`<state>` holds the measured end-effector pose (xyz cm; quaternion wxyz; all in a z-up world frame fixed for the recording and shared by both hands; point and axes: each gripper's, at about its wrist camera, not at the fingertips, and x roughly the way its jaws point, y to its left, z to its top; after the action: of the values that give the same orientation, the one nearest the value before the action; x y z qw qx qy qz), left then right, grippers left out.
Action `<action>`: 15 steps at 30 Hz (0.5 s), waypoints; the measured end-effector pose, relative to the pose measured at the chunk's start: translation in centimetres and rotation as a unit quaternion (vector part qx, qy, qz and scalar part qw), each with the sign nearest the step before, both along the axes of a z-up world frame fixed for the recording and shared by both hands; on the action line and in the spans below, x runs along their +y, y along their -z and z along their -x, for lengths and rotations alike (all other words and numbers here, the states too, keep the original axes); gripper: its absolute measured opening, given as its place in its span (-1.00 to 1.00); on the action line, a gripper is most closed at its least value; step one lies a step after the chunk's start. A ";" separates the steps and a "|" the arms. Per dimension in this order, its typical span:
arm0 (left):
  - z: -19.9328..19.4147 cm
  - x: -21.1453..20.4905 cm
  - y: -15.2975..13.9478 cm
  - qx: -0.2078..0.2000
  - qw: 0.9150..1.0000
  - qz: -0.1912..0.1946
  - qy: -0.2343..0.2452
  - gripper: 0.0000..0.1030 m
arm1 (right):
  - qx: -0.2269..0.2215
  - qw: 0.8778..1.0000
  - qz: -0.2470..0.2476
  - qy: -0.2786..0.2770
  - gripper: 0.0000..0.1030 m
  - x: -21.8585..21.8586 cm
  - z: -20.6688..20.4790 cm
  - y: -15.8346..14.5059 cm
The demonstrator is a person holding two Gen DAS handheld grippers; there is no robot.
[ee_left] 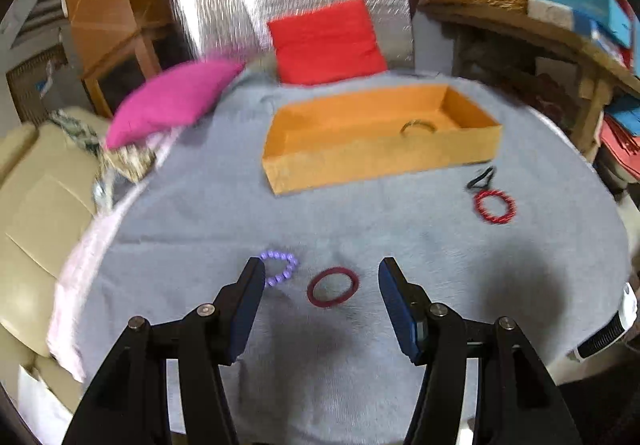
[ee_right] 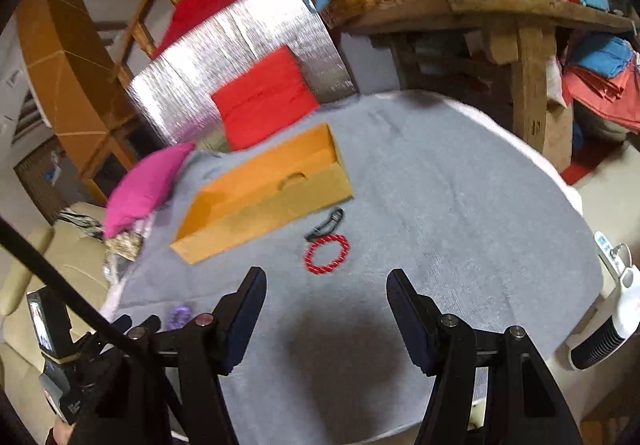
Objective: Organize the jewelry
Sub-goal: 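Withdraw both tools from the box back over the table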
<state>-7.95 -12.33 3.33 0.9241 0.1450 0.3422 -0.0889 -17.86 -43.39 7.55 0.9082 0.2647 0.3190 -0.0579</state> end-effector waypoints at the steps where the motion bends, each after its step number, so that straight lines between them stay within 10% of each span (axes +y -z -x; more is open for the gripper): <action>1: 1.1 -0.3 -1.4 -0.009 1.000 -0.001 0.007 0.17 | -0.009 1.000 0.001 -0.001 0.29 0.1 0.7 -0.8; 15: 6.3 -1.8 -10.8 -0.107 0.993 0.011 0.041 0.45 | -0.122 0.992 0.031 0.003 0.36 0.3 6.7 -11.5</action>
<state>-14.29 -14.08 14.11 0.9524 0.1575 0.2344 -0.1150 -24.58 -43.05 19.09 0.9480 0.2422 0.2030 -0.0376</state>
